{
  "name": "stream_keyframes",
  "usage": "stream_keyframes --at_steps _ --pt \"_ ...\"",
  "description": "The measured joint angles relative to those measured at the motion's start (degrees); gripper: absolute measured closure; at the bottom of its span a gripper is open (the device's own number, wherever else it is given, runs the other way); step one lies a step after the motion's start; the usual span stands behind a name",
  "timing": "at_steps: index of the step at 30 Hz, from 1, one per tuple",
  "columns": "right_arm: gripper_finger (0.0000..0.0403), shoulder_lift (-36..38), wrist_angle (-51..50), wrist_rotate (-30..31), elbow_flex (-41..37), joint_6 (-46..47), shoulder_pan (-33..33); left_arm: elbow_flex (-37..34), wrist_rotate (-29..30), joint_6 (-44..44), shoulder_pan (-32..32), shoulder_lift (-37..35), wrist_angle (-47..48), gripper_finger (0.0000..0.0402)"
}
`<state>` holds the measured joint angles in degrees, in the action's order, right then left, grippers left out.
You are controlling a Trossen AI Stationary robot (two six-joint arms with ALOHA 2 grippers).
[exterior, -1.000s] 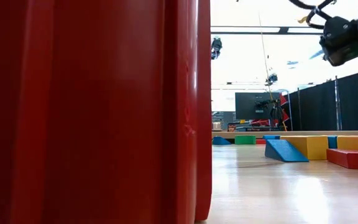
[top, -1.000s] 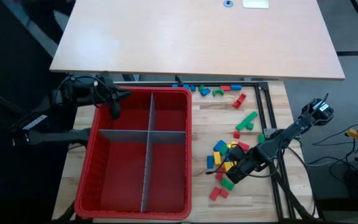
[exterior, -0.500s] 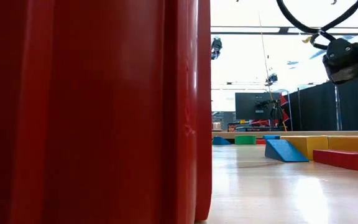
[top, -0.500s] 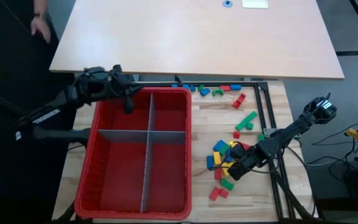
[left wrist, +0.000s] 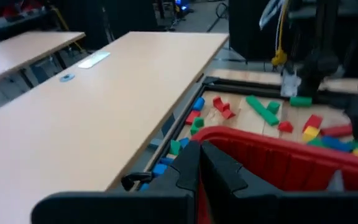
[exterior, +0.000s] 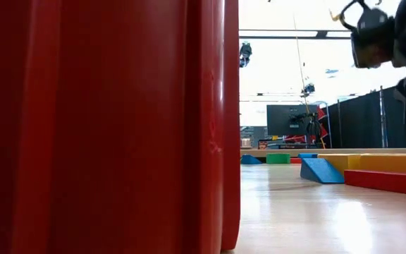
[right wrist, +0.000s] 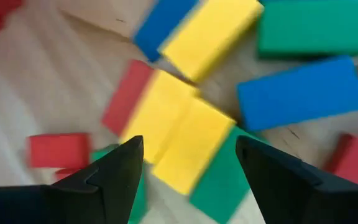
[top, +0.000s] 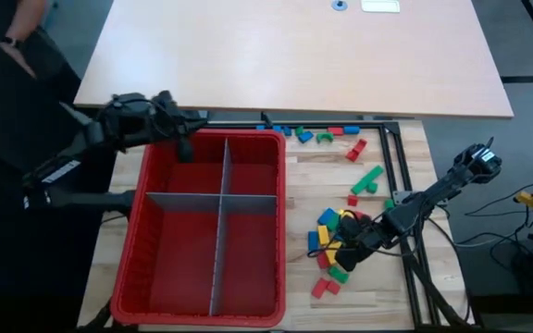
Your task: Sort blocks
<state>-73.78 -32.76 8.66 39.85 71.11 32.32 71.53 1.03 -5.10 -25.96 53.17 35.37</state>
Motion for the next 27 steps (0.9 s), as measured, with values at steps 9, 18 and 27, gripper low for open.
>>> stream_keyframes --at_steps 9,18,27 --pt "0.0157 0.39 0.42 -0.08 4.28 -4.24 0.0 9.0 0.44 11.58 0.0 -5.63 11.33 0.0402" --pt "0.0152 0.45 3.73 2.17 5.0 2.93 -0.41 6.86 1.01 7.23 -0.02 -7.6 12.11 0.0402" --pt "0.0157 0.49 4.16 3.53 5.01 1.0 -2.87 6.76 0.99 4.57 -0.02 -7.0 10.11 0.0402"
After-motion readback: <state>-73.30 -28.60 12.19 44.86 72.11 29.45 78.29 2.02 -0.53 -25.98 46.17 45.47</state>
